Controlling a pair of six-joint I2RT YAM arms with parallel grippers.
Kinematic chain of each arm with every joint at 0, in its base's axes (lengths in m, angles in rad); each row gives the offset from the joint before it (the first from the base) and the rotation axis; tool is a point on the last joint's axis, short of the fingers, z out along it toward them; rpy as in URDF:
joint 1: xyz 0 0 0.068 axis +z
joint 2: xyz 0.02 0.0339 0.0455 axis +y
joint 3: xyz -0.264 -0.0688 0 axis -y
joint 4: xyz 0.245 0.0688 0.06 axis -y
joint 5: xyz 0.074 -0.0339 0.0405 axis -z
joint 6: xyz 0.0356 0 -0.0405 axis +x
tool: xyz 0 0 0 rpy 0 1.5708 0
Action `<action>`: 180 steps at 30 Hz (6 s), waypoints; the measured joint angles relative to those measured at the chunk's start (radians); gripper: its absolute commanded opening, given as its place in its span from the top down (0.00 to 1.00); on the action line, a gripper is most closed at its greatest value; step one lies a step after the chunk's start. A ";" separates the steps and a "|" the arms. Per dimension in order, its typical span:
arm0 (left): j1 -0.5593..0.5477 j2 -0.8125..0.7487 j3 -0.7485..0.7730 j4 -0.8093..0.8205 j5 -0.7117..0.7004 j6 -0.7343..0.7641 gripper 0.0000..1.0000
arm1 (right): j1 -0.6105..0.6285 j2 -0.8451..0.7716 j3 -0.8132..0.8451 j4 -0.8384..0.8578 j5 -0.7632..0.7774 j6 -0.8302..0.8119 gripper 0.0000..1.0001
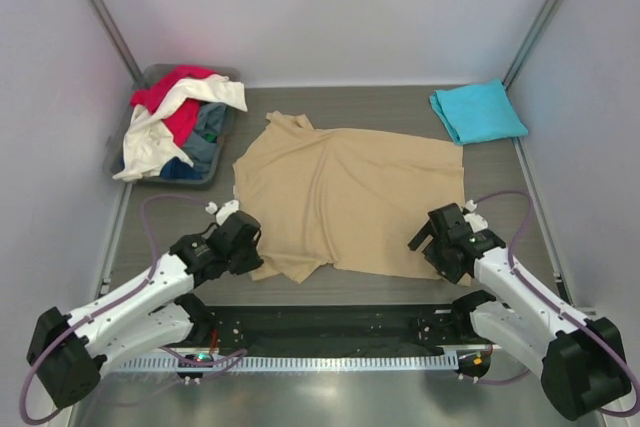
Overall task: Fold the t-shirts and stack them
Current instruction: Fold the tshirt
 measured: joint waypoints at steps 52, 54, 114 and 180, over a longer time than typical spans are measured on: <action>0.241 0.103 0.052 0.145 0.224 0.257 1.00 | -0.514 0.258 0.085 0.208 0.018 -0.188 0.47; 0.241 0.110 0.052 0.146 0.224 0.257 1.00 | -0.521 0.270 0.085 0.232 0.011 -0.199 0.54; 0.354 0.653 0.889 -0.308 0.193 0.624 1.00 | -0.534 0.216 0.338 0.059 -0.044 -0.298 0.99; 0.476 0.353 0.126 0.307 0.078 0.188 1.00 | -0.592 0.404 0.260 0.315 -0.153 -0.357 0.99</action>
